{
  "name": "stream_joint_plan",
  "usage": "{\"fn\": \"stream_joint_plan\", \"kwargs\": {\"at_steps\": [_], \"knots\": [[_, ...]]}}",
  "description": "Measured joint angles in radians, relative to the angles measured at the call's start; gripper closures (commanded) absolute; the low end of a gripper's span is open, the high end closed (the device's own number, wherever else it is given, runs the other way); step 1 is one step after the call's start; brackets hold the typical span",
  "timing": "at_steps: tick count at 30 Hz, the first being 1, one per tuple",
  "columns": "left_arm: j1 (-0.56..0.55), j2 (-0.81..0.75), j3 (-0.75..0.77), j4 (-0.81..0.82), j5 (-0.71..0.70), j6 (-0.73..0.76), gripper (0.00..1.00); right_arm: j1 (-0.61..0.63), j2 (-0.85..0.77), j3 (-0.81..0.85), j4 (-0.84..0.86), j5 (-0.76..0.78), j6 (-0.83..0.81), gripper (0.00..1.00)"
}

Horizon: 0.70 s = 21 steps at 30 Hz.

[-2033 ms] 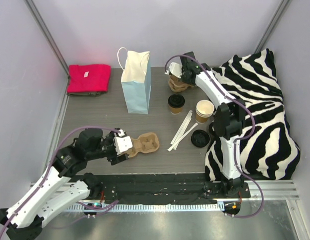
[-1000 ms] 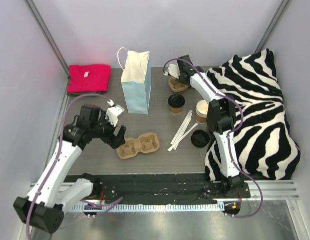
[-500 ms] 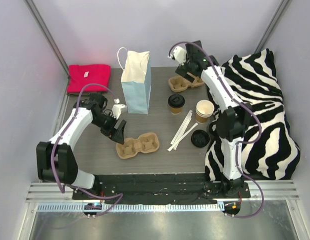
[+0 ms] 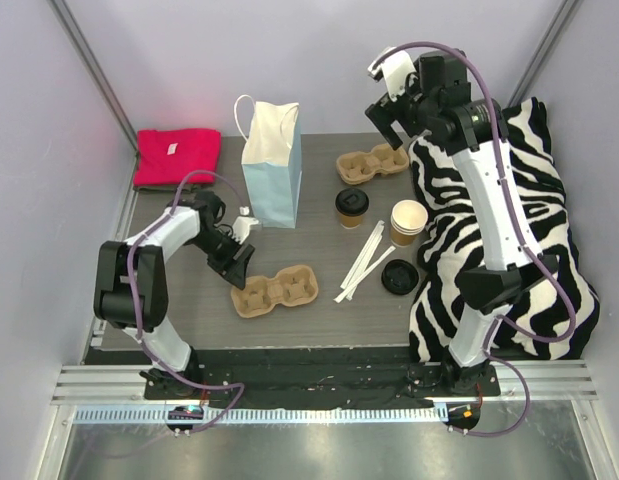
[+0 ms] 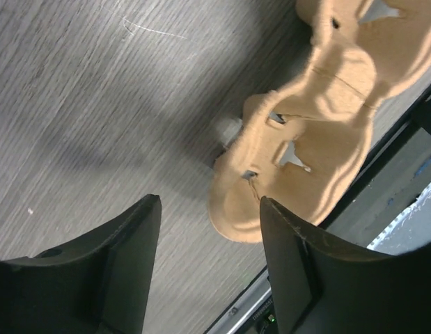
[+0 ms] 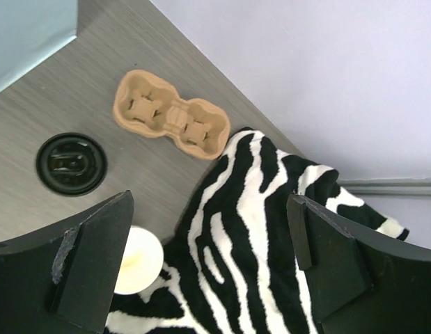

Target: Pack the takeout coffee

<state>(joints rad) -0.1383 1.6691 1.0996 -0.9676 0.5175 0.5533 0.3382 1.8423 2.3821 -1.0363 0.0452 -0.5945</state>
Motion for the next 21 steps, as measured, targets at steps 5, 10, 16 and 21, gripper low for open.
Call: {"fn": "stream_joint_plan", "kwargs": {"at_steps": [5,10,16,21], "knots": [[0.001,0.049,0.000,0.011,0.004,0.014,0.62,0.000,-0.059,-0.077,-0.020,-0.017,0.033,0.00],[0.001,0.052,-0.003,0.013,0.007,0.025,0.92,0.000,-0.084,-0.145,-0.036,-0.021,0.049,0.00],[0.044,-0.068,-0.040,-0.039,-0.028,0.055,1.00,0.000,-0.161,-0.233,-0.043,-0.022,0.058,0.00],[0.251,-0.187,-0.054,-0.153,-0.076,0.122,1.00,0.000,-0.276,-0.335,-0.031,-0.034,0.077,0.00]]}}
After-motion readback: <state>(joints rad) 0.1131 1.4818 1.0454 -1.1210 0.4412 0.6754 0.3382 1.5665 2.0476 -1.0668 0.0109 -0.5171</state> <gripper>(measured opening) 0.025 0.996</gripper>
